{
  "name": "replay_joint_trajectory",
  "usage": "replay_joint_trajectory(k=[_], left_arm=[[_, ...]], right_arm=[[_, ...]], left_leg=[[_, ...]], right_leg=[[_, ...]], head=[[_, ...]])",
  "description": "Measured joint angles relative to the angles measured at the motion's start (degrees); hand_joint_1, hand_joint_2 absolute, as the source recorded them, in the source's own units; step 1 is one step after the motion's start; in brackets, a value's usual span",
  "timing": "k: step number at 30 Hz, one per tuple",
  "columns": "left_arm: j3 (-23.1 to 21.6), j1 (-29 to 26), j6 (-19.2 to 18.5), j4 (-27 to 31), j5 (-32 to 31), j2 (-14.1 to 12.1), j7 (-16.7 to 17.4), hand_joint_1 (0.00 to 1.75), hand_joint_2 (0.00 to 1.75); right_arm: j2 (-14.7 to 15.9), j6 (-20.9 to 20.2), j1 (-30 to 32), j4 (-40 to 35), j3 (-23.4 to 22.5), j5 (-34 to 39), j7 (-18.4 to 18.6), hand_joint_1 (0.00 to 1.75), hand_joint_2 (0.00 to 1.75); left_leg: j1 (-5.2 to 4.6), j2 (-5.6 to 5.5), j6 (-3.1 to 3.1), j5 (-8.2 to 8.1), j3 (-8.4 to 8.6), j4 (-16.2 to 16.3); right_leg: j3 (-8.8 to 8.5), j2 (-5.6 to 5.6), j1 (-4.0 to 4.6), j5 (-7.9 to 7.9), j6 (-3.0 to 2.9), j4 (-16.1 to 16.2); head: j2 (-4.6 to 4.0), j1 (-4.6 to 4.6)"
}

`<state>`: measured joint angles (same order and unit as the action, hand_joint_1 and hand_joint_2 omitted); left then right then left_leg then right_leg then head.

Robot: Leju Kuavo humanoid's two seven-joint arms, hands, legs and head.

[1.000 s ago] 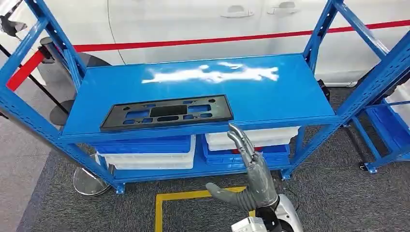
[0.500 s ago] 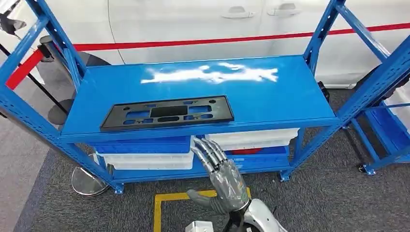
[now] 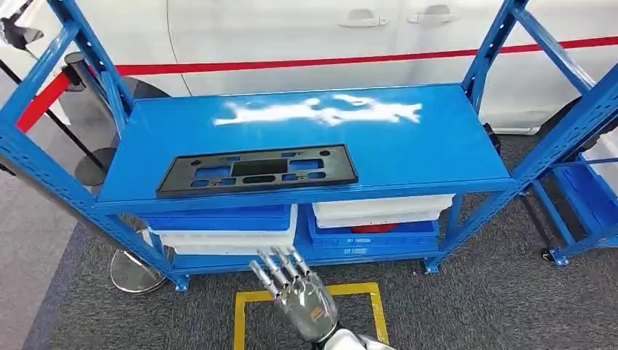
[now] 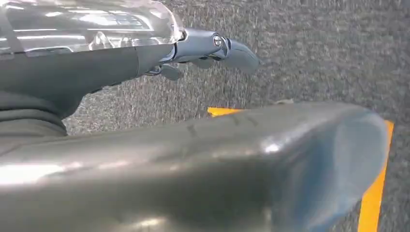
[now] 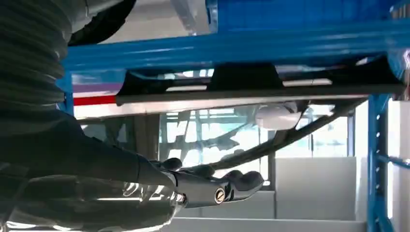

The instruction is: Take the parts from the cabinet and place them on the table.

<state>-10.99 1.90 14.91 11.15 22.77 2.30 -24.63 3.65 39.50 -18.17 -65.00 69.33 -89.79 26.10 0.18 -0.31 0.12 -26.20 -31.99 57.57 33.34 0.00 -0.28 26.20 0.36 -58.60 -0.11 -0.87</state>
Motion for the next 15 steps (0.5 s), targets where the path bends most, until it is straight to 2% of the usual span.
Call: replay_joint_trajectory(k=[1,2,3,5,6,7,8,9,10,11,12,13,15], left_arm=[[-0.37,0.08,-0.56,-0.02,-0.13,0.00,0.02,0.00,0.00],[-0.57,0.08,-1.05,-0.02,-0.17,-0.09,0.02,0.00,0.00],[-0.83,0.07,-1.83,-0.02,-0.17,-0.07,0.02,0.00,0.00],[-1.03,0.16,-3.78,-0.02,-0.09,-0.11,0.02,0.00,0.00],[-1.05,0.14,-4.69,-0.04,0.13,-0.17,0.02,0.00,0.00],[-1.05,0.08,-5.42,-0.04,0.35,-0.17,0.02,0.00,0.00],[-1.05,0.02,-6.01,-0.04,0.66,-0.17,0.02,0.00,0.00],[-1.05,-0.02,-6.49,-0.07,0.70,-0.20,0.00,0.00,0.00],[-1.05,0.02,-6.58,-0.09,0.70,-0.24,0.02,0.00,0.00],[-1.05,0.08,-6.62,-0.09,0.72,-0.35,0.02,0.00,0.00],[-1.05,0.11,-6.64,-0.11,0.70,-0.48,0.00,0.00,0.00],[-1.05,0.27,-6.69,-0.11,0.70,-0.50,0.00,0.00,0.00],[-1.05,0.22,-6.80,-0.11,0.70,-0.50,0.00,0.00,0.00]], right_arm=[[-0.83,0.02,-1.20,2.15,1.39,-0.02,0.53,0.00,1.75],[-1.33,0.02,-2.05,3.19,2.23,-0.04,0.70,0.00,1.75],[-1.92,0.07,-2.87,4.60,3.34,-0.09,0.29,0.00,1.75],[-3.43,0.11,-3.65,6.58,4.13,-0.11,-1.25,0.00,1.75],[-4.26,0.11,-3.88,7.59,4.24,-0.15,-2.22,0.00,1.75],[-5.07,0.11,-4.20,8.50,4.30,-0.15,-3.02,0.00,1.75],[-6.00,0.11,-4.64,9.41,4.30,-0.13,-3.76,0.00,1.75],[-6.95,0.11,-5.26,10.18,4.26,-0.13,-4.37,0.00,1.75],[-7.78,0.11,-5.72,10.68,4.10,-0.15,-4.70,0.00,1.75],[-8.61,0.13,-6.29,11.12,3.91,-0.15,-4.85,0.00,1.75],[-9.14,0.13,-6.88,11.43,3.82,-0.13,-4.90,0.00,1.75],[-9.64,0.13,-7.26,11.78,3.78,-0.13,-4.98,0.00,1.75],[-10.18,0.17,-7.58,12.34,3.67,-0.13,-5.01,0.00,1.75]], left_leg=[[0.06,0.14,-0.52,0.04,0.17,-0.17],[0.22,0.15,-0.83,-0.54,-0.01,0.38],[0.22,0.12,-1.10,-1.66,-0.48,1.84],[0.51,0.13,-1.66,-6.32,-4.64,10.44],[0.53,0.13,-1.87,-7.99,-6.89,14.98],[0.53,0.13,-2.00,-8.56,-8.48,18.06],[0.55,0.13,-2.03,-7.71,-8.83,18.35],[0.57,0.14,-1.94,-5.27,-7.51,15.20],[0.57,0.14,-1.81,-2.91,-5.46,11.11],[0.57,0.16,-1.54,-0.16,-2.54,5.10],[0.52,0.23,-1.12,0.43,-0.44,0.42],[0.07,0.20,-0.77,-0.02,-0.06,-0.07],[-0.02,0.05,-0.02,0.08,-0.25,-0.13]], right_leg=[[0.01,0.11,0.00,-0.17,-0.54,0.19],[-0.31,0.06,-0.54,-0.53,-1.09,0.78],[-0.41,0.07,-0.52,-0.51,-1.27,0.94],[-0.32,-0.08,-0.46,-0.45,-1.65,0.93],[-0.27,-0.14,-0.41,-0.39,-1.71,0.91],[-0.26,-0.13,-0.41,-0.34,-1.78,0.89],[-0.33,-0.07,-0.41,-0.28,-1.79,0.88],[-0.50,0.03,-0.41,-0.18,-1.67,0.87],[-0.69,0.09,-0.41,-0.08,-1.60,0.85],[-0.97,0.16,-0.42,0.08,-1.40,0.79],[-1.15,0.17,-0.38,0.26,-1.11,0.77],[-1.07,0.19,0.01,0.42,-0.75,0.60],[-1.39,0.14,-0.11,0.08,-0.01,0.63]], head=[[0.00,0.00],[0.00,-0.02],[0.00,-0.13],[0.00,-0.28],[0.00,-0.28],[0.00,-0.31],[0.00,-0.28],[0.00,-0.31],[0.00,-0.28],[0.00,-0.31],[0.00,-0.28],[0.00,-0.28],[0.00,-0.22]])
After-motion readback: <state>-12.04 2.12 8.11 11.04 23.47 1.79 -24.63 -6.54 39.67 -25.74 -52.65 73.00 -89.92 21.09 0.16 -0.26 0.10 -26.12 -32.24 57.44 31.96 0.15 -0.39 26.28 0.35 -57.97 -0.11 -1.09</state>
